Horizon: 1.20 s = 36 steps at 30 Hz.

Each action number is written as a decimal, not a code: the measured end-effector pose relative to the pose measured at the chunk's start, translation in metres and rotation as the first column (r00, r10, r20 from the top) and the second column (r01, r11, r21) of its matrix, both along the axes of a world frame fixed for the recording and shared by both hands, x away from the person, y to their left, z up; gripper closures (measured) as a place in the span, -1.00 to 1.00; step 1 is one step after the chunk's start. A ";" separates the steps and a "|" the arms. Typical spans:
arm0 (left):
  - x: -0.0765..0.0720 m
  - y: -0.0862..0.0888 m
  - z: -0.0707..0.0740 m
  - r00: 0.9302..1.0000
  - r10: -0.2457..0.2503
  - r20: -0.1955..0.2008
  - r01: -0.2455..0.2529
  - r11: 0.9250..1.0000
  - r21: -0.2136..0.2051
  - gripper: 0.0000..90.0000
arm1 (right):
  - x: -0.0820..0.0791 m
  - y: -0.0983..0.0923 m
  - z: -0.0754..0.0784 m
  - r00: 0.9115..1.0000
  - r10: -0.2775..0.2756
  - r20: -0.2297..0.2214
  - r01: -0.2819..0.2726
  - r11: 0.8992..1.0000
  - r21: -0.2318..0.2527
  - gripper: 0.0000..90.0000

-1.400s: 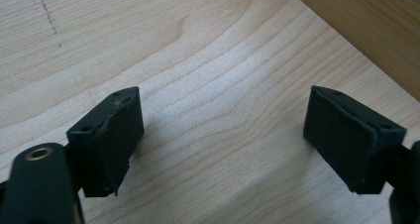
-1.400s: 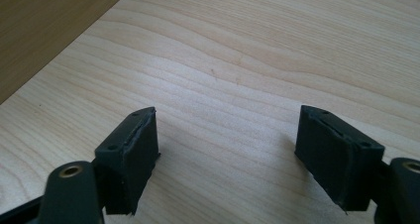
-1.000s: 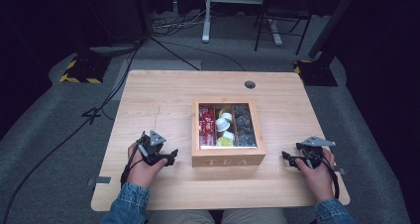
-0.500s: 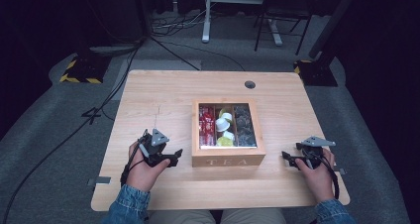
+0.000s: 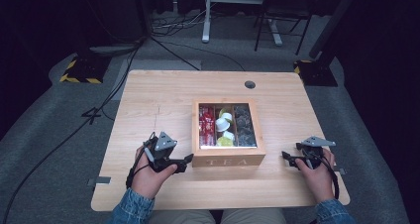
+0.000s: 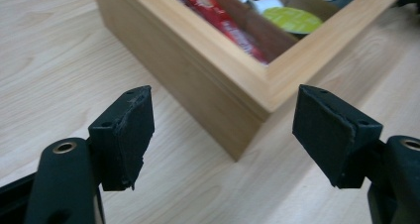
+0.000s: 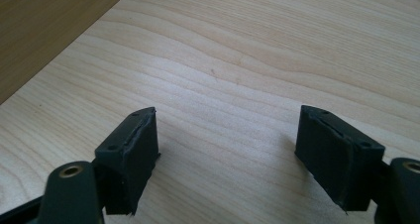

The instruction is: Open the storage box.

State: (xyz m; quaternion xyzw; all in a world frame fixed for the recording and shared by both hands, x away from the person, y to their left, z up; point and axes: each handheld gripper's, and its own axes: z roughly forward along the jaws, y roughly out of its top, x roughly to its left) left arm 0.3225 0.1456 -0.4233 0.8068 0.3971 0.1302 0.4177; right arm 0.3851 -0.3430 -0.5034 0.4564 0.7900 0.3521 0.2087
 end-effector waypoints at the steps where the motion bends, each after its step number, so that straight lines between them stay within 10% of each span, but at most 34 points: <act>1: -0.001 -0.002 0.000 1.000 -0.004 0.001 0.004 1.000 0.001 -0.46 | 0.000 0.000 0.000 1.000 0.000 0.000 0.000 1.000 0.000 -0.45; 12: -0.004 -0.020 -0.016 0.999 -0.051 -0.003 0.052 0.998 0.046 -0.39 | 0.000 0.000 0.000 1.000 0.000 0.000 0.000 1.000 0.000 -0.46; 24: -0.001 -0.018 -0.025 0.998 -0.054 -0.019 0.055 0.996 0.064 0.44 | 0.000 0.000 0.000 1.000 0.000 0.000 0.000 1.000 0.000 -0.45; 36: -0.002 -0.016 -0.021 0.997 -0.072 -0.017 0.073 0.994 0.082 0.67 | -0.001 0.001 0.001 1.000 -0.002 -0.001 0.002 1.000 -0.009 -0.44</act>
